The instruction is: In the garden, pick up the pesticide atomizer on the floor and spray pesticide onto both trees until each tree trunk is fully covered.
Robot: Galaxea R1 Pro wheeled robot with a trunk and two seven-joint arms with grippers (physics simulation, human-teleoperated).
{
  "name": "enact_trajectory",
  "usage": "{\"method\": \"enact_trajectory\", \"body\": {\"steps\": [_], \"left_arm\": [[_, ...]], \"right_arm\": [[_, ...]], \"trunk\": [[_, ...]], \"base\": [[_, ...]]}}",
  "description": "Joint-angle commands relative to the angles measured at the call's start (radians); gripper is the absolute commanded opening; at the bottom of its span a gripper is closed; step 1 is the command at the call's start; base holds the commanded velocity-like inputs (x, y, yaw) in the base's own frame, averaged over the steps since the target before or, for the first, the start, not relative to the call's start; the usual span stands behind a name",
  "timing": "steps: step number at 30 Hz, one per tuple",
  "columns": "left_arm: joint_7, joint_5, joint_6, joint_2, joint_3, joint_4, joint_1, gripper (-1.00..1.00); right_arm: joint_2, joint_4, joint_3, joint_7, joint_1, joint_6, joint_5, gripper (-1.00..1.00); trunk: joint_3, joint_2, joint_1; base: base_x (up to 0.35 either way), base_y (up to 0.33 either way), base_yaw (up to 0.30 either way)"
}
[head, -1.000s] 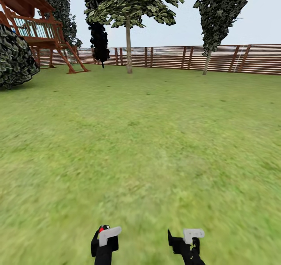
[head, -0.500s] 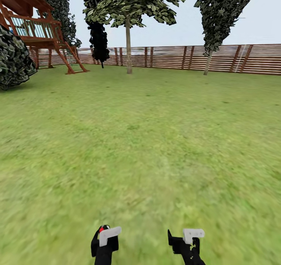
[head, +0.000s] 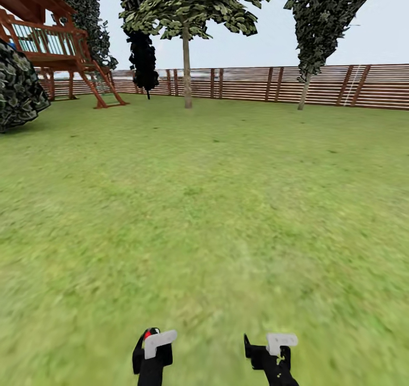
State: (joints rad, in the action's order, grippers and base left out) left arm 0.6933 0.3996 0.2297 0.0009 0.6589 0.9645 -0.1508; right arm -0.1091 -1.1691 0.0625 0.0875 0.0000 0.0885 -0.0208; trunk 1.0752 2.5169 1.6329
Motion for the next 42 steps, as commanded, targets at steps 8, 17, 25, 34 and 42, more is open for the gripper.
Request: {"method": "enact_trajectory", "body": {"steps": [8,17,25,34,42], "left_arm": [[0.005,0.008,0.007,0.001,0.004,0.0,-0.001,-1.0],[0.005,0.008,0.007,0.001,0.004,0.002,-0.001,-1.0],[0.003,0.008,-0.027,0.002,0.01,0.071,-0.001,-1.0],[0.005,0.008,-0.051,0.005,0.01,0.091,-0.001,-1.0],[0.005,0.01,-0.048,0.004,0.01,0.089,-0.001,-1.0]], "right_arm": [[0.0,-0.003,0.002,0.006,0.0,0.007,-0.002,1.0],[0.001,-0.004,0.002,0.008,0.0,0.007,-0.004,1.0],[-0.001,-0.006,0.002,0.012,0.0,0.007,-0.004,1.0],[0.0,-0.006,0.002,0.012,0.0,0.007,-0.004,1.0],[0.0,-0.009,0.002,0.012,0.0,0.007,-0.004,1.0]], "trunk": [[0.001,0.0,0.0],[0.001,0.0,0.0],[0.001,0.0,0.0],[0.001,0.0,0.0],[0.001,0.0,0.0]], "base": [[0.335,0.0,0.0],[0.335,0.0,0.0],[0.335,0.0,0.0],[0.335,0.0,0.0],[0.335,0.0,0.0]]}}
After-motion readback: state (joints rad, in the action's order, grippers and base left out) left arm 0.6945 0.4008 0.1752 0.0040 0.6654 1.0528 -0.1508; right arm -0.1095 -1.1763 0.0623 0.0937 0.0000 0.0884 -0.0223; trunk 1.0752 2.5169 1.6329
